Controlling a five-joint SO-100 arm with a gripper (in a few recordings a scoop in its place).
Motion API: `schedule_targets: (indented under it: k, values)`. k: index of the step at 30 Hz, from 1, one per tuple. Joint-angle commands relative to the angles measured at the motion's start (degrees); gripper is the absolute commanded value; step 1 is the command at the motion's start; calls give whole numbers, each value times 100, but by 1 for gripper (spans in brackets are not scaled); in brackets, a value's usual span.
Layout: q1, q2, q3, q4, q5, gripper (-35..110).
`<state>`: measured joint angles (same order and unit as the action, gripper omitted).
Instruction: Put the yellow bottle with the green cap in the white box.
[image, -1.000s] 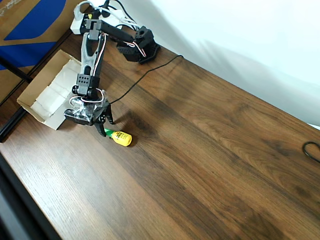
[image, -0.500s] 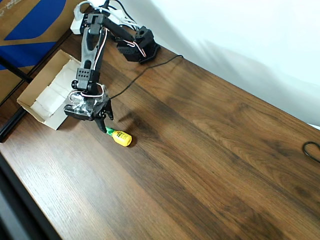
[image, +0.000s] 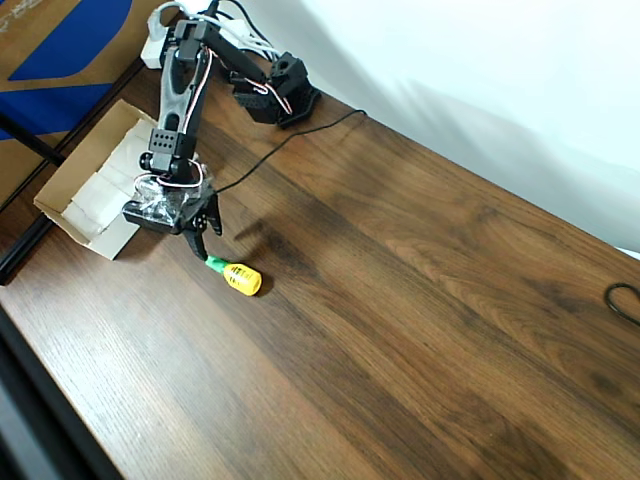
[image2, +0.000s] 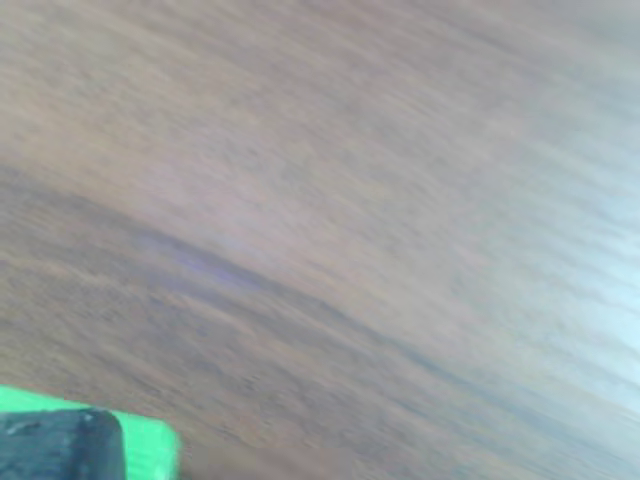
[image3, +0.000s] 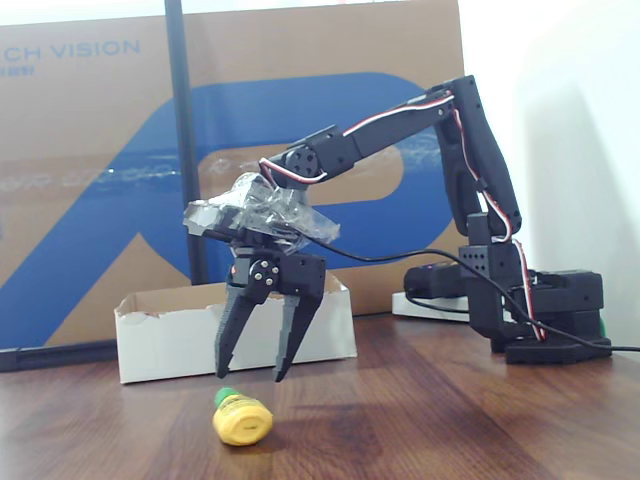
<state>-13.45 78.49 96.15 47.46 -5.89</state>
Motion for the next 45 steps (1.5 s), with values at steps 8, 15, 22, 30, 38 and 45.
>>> schedule_targets:
  k: [8,15,22,30,38,45]
  values:
    - [-483,-220,-545,-44,-44,25]
    - [-677,-589,-791,-35,-62,25]
    - [-606,-580,-703,-26,-141,21]
    - [-457,-387,-589,-26,-176,0]
    - [-457,-237,-571,18,-158,0]
    - [-105,826,-360,18,26,0]
